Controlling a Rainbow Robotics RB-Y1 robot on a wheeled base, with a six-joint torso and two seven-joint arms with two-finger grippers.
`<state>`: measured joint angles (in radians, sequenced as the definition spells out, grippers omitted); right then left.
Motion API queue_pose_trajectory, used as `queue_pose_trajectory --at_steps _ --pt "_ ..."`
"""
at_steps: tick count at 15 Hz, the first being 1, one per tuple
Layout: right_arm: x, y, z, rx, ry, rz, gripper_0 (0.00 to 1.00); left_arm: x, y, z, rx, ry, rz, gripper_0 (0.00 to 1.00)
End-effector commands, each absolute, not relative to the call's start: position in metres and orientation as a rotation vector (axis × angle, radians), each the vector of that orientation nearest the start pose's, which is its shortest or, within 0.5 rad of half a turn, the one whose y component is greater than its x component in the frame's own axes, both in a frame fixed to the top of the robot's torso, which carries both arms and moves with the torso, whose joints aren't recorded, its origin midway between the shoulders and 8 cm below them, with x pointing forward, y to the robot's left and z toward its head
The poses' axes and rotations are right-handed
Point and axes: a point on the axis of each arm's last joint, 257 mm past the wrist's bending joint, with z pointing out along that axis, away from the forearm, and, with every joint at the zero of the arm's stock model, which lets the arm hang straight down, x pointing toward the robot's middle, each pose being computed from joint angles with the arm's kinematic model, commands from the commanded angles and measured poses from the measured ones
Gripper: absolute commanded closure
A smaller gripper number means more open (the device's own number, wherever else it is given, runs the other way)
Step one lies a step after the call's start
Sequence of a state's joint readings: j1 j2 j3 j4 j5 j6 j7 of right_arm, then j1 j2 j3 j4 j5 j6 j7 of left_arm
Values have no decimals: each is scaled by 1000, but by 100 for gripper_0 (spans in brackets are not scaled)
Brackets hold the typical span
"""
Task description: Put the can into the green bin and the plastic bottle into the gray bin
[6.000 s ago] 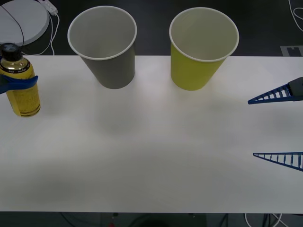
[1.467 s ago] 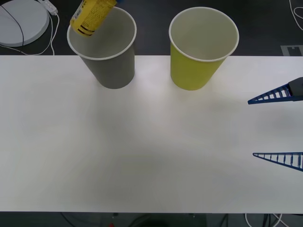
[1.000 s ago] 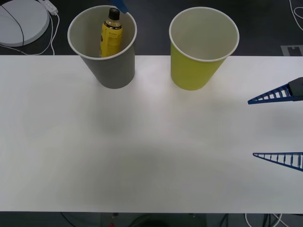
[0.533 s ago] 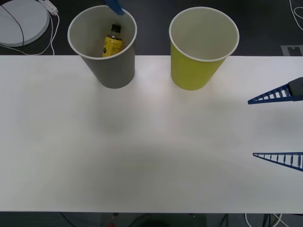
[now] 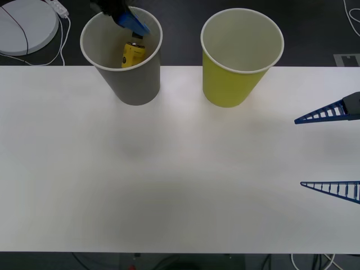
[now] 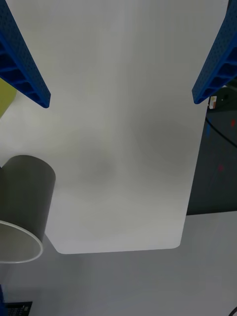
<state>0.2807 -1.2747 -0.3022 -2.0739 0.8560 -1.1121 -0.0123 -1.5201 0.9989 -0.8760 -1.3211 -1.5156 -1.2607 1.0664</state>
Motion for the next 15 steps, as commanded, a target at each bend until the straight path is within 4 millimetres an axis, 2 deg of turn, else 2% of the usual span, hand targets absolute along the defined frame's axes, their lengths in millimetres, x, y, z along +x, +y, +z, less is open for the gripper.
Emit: queue_pose_trajectory --at_steps 1,5,10,15 --pt "306 -221 -77 -1565 1368 503 0 544 116 49 1388 1972 -155 0" --pt "306 -221 -77 -1565 1368 503 0 517 119 46 1372 1942 -343 0" --pt "306 -221 -77 -1565 1368 503 0 495 146 35 1467 1845 -419 0" --pt "306 -221 -77 -1565 1368 503 0 474 154 15 1517 1753 -456 0"
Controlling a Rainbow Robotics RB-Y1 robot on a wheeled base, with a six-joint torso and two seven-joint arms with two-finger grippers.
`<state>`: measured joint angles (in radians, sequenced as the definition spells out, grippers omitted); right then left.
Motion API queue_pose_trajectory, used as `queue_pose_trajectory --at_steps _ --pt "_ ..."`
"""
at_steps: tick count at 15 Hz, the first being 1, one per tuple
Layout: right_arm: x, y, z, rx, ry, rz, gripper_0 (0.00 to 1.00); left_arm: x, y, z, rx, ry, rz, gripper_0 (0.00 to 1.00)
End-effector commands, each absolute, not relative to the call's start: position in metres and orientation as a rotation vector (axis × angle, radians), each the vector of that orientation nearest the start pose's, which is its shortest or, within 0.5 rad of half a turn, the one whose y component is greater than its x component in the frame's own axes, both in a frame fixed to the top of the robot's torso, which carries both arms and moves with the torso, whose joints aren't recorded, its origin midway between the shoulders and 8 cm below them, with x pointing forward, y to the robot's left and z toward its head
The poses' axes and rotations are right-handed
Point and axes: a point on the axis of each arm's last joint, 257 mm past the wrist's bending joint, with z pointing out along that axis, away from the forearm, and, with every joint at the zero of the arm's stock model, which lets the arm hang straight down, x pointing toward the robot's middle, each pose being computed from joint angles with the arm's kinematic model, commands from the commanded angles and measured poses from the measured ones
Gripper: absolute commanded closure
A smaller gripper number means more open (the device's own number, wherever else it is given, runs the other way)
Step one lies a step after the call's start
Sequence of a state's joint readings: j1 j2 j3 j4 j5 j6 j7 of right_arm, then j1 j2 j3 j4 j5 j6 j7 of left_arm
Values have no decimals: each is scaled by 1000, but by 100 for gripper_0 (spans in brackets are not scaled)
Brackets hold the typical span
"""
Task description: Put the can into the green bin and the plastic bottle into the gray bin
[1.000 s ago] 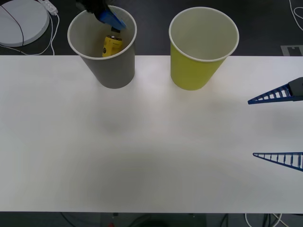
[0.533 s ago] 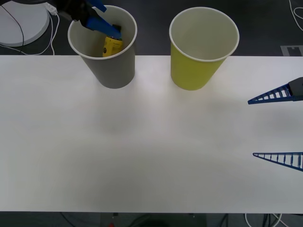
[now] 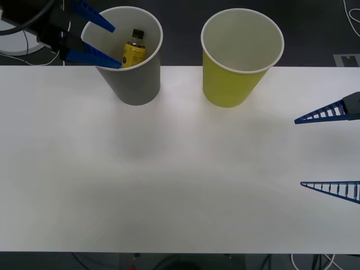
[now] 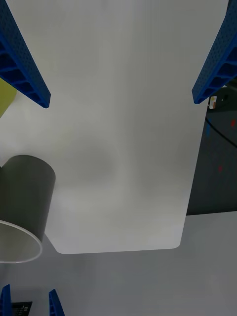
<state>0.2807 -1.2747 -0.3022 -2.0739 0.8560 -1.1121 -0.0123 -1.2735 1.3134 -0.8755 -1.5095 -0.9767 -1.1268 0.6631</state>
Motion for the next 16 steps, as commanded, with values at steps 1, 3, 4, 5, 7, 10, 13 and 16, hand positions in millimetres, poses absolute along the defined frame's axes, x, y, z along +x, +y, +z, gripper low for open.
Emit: queue_pose_trajectory --at_steps 1,3,4,5,7,10,13,16 --pt "306 -221 -77 -1565 1368 503 0 471 152 13 1519 1742 -461 0" --pt "306 -221 -77 -1565 1368 503 0 463 149 6 1521 1713 -462 0" --pt "306 -221 -77 -1565 1368 503 0 461 147 2 1515 1697 -466 0" --pt "306 -221 -77 -1565 1368 503 0 460 146 -1 1504 1681 -466 0" --pt "306 -221 -77 -1565 1368 503 0 455 142 -11 1486 1654 -480 0" --pt "306 -221 -77 -1565 1368 503 0 435 135 -22 1467 1662 -445 0" --pt "306 -221 -77 -1565 1368 503 0 404 127 -26 1490 1647 -456 0" --pt "306 -221 -77 -1565 1368 503 0 374 124 -33 1520 1609 -469 0"
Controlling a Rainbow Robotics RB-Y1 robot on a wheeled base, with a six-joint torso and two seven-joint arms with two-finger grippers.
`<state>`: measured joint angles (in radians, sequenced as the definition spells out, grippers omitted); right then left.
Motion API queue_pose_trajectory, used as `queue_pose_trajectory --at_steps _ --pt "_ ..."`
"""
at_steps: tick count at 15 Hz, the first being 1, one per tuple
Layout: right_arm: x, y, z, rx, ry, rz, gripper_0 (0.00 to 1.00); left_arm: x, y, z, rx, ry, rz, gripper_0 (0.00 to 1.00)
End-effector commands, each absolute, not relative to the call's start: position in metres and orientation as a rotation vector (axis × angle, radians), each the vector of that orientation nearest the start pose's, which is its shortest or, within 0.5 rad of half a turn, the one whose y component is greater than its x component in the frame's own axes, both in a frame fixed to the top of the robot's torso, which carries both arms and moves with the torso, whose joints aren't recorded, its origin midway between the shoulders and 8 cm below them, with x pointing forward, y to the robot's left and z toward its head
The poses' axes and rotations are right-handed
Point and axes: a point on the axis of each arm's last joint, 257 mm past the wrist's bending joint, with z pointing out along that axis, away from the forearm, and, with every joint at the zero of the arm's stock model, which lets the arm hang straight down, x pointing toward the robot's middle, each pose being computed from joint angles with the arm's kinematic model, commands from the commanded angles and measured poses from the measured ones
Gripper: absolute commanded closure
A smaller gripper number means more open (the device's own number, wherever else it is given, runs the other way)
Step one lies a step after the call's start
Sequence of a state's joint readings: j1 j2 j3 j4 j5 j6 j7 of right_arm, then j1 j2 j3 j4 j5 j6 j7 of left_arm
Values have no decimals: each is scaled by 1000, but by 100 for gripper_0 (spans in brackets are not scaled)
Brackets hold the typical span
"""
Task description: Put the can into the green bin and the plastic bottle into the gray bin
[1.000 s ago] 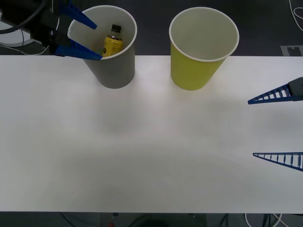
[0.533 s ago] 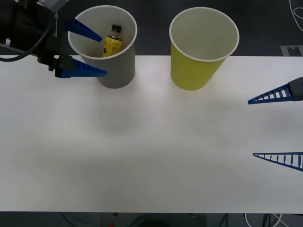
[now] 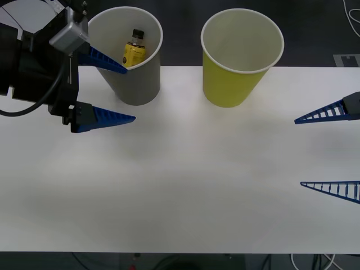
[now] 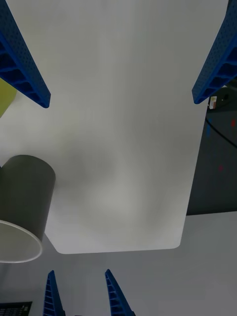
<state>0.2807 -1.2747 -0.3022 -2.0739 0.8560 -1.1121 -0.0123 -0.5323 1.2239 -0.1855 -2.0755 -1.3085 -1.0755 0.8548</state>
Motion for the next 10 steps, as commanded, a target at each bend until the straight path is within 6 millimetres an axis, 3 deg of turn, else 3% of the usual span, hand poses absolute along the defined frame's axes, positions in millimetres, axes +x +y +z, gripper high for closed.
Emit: queue_pose_trajectory --at_steps 1,3,10 --pt "306 -221 -77 -1565 1368 503 0 368 124 -34 1529 1598 -466 0" --pt "306 -221 -77 -1565 1368 503 0 352 128 -38 1549 1567 -450 0" --pt "306 -221 -77 -1565 1368 503 0 326 149 -57 1593 1499 -447 0"
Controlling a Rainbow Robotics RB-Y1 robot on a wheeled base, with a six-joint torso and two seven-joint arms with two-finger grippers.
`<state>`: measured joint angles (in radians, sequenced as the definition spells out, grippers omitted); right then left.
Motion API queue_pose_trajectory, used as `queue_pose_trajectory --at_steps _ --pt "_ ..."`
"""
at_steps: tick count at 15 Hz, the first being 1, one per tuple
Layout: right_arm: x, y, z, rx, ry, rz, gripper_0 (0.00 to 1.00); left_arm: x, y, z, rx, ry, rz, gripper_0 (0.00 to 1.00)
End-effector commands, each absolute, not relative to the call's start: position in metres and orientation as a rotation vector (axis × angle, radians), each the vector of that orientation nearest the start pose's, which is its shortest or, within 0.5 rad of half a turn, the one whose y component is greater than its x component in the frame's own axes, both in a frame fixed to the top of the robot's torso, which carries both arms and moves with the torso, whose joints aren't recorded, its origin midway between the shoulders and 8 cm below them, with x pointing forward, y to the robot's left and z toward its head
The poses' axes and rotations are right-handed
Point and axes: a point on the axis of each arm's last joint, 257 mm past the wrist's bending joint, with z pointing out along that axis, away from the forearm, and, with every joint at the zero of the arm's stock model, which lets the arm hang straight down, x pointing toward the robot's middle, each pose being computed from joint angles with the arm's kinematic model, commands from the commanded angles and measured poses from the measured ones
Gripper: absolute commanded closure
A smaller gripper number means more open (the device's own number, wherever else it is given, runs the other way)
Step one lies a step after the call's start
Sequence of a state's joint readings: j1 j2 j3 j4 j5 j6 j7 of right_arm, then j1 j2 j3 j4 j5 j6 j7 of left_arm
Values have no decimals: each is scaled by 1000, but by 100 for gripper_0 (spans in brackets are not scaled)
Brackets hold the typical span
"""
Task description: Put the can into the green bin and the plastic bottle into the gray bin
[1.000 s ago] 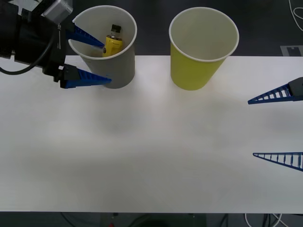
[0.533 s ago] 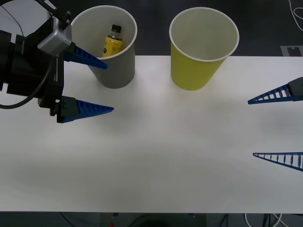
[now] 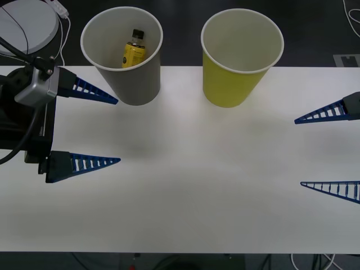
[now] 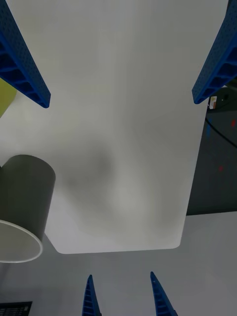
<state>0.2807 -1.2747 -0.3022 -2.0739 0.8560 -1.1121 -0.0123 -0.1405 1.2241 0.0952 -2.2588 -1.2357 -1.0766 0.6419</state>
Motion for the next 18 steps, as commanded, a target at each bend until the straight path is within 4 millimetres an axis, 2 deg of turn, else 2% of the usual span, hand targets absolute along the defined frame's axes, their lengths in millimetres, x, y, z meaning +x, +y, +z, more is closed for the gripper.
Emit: queue_pose_trajectory --at_steps 1,5,14,18 --pt "306 -221 -77 -1565 1368 503 0 323 150 -58 1595 1499 -442 0" --pt "306 -221 -77 -1565 1368 503 0 309 158 -63 1615 1476 -422 0" --pt "306 -221 -77 -1565 1368 503 0 305 173 -68 1622 1439 -434 0" --pt "306 -221 -77 -1565 1368 503 0 302 171 -66 1609 1433 -466 0"
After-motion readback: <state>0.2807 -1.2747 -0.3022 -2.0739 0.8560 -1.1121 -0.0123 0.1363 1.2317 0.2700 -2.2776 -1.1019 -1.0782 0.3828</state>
